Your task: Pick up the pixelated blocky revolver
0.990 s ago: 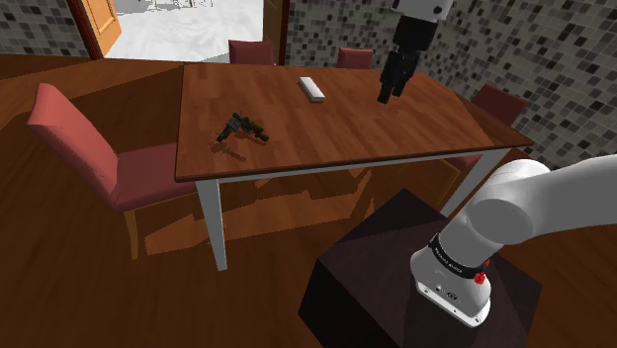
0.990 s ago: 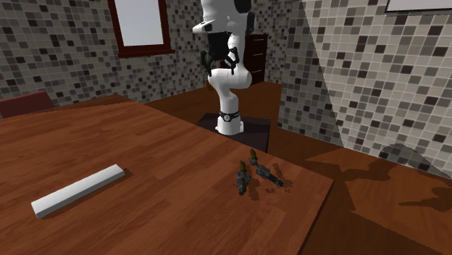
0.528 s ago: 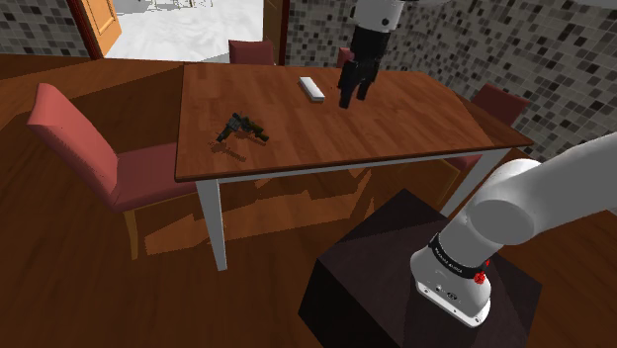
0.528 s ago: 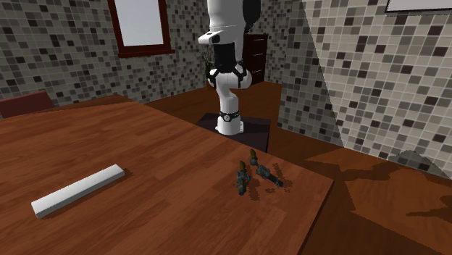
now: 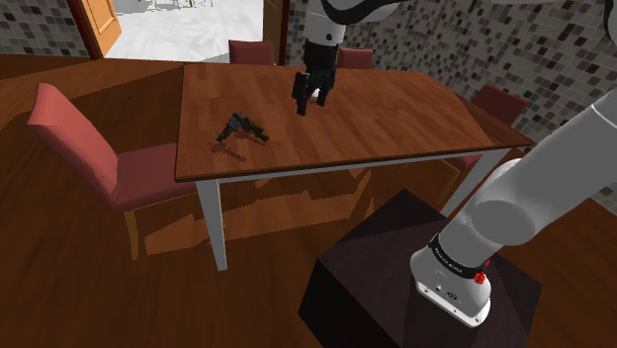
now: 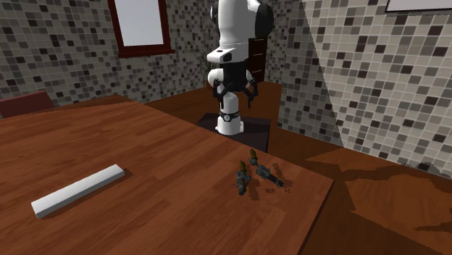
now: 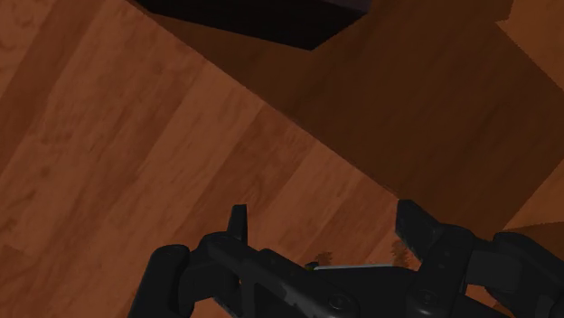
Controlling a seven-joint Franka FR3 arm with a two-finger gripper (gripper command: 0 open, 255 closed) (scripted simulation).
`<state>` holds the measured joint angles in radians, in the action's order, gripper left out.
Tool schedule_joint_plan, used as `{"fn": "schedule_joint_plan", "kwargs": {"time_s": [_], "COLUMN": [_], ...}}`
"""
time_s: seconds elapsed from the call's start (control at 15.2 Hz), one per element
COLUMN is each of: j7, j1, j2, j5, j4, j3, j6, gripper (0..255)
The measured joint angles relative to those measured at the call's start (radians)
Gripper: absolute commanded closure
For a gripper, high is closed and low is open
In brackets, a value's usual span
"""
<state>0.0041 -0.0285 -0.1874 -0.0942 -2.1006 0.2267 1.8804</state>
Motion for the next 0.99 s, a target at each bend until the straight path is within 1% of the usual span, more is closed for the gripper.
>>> {"fn": "schedule_joint_plan", "kwargs": {"time_s": [0.2,0.33,0.46,0.73,0.86,0.99], "j7": [0.035,0.063,0.096,0.141,0.154,0.166], "j1": [-0.009,-0.018,-0.033,-0.064,-0.081,-0.092], "j2": [0.106,0.189,0.282,0.430,0.512,0.547], "j5": [0.032,0.060,0.093,0.151,0.180,0.192], "j4": [0.069,0.139,0.231,0.355,0.440,0.466], "j3": [0.023,0.037,0.049,0.058,0.056,0.056], "j6": [0.036,0.047,0.045,0.060,0.053,0.059], "gripper": [0,0,0,0,0,0]}}
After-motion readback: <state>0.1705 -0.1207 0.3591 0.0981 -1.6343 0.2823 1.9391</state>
